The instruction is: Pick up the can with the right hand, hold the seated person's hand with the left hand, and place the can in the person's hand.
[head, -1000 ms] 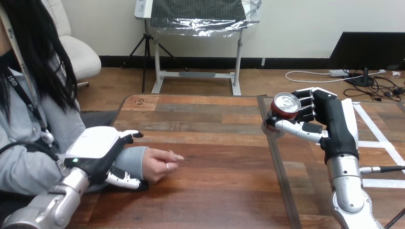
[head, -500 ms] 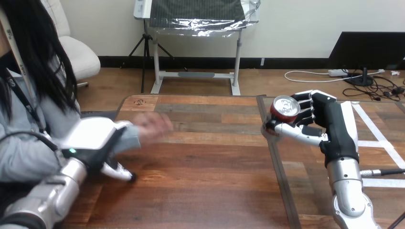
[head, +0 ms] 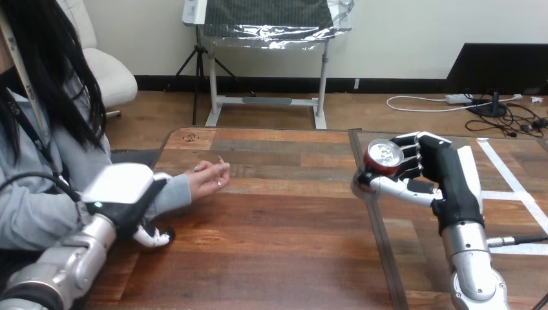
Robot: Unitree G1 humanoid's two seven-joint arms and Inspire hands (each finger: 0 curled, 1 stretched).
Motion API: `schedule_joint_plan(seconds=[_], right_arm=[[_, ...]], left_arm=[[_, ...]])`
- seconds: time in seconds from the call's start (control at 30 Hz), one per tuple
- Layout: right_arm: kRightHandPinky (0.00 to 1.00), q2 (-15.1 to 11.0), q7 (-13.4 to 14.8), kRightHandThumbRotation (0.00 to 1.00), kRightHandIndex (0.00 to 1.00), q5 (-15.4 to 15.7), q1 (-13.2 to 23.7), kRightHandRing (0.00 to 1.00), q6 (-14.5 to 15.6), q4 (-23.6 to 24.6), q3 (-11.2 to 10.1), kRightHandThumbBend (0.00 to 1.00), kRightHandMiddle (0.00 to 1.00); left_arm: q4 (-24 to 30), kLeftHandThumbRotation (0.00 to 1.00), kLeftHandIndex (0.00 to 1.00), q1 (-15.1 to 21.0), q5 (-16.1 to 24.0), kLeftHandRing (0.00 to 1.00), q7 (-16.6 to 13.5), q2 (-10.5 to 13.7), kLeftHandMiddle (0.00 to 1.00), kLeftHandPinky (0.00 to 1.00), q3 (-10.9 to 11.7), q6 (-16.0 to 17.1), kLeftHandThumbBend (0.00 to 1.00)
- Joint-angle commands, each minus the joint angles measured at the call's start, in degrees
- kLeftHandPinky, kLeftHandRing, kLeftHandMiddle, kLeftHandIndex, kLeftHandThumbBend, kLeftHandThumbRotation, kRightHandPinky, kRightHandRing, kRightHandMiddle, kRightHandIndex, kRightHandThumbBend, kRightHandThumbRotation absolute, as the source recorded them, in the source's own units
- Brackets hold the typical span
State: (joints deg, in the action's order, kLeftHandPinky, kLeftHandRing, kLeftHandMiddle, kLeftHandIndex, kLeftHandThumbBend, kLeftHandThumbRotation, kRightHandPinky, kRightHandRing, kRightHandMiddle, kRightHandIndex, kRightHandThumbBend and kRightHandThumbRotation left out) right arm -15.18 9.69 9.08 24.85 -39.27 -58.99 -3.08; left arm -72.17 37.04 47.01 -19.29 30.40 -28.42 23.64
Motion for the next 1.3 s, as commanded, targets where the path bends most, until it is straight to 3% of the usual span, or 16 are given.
schedule_joint_plan(seconds=[0.0,0.1,0.33,0.53,1.27], right_arm=[[0.39,0.0,-0.3,0.00,0.51,-1.1,3.1,0.44,-2.7,3.6,-0.5,0.75,0.49],[0.39,0.3,-1.1,0.00,0.51,-1.6,3.0,0.44,-2.9,3.7,-0.7,0.75,0.50],[0.40,0.2,-2.1,0.00,0.52,-1.8,2.8,0.44,-3.3,3.2,-0.7,0.75,0.50],[0.41,0.5,-3.3,0.00,0.52,-2.5,2.6,0.45,-3.8,2.8,-0.9,0.74,0.50],[0.42,0.6,-5.0,0.00,0.53,-3.1,2.6,0.45,-5.2,0.7,-0.6,0.72,0.51]], left_arm=[[-0.6,0.14,0.77,0.9,0.2,0.69,1.7,-2.1,0.74,0.64,-1.8,-0.7,1.00],[-0.7,0.11,0.76,0.8,0.1,0.68,1.4,-2.3,0.73,0.63,-1.9,-0.7,1.00],[-0.7,0.05,0.72,0.9,-0.5,0.64,3.6,-2.6,0.68,0.59,-1.7,-1.3,0.98],[-1.0,0.01,0.68,0.5,-1.0,0.62,2.9,-2.8,0.65,0.58,-1.7,-1.0,0.96],[-0.8,0.01,0.64,-0.2,-2.4,0.58,1.7,-3.0,0.61,0.56,-1.0,-0.1,0.92]])
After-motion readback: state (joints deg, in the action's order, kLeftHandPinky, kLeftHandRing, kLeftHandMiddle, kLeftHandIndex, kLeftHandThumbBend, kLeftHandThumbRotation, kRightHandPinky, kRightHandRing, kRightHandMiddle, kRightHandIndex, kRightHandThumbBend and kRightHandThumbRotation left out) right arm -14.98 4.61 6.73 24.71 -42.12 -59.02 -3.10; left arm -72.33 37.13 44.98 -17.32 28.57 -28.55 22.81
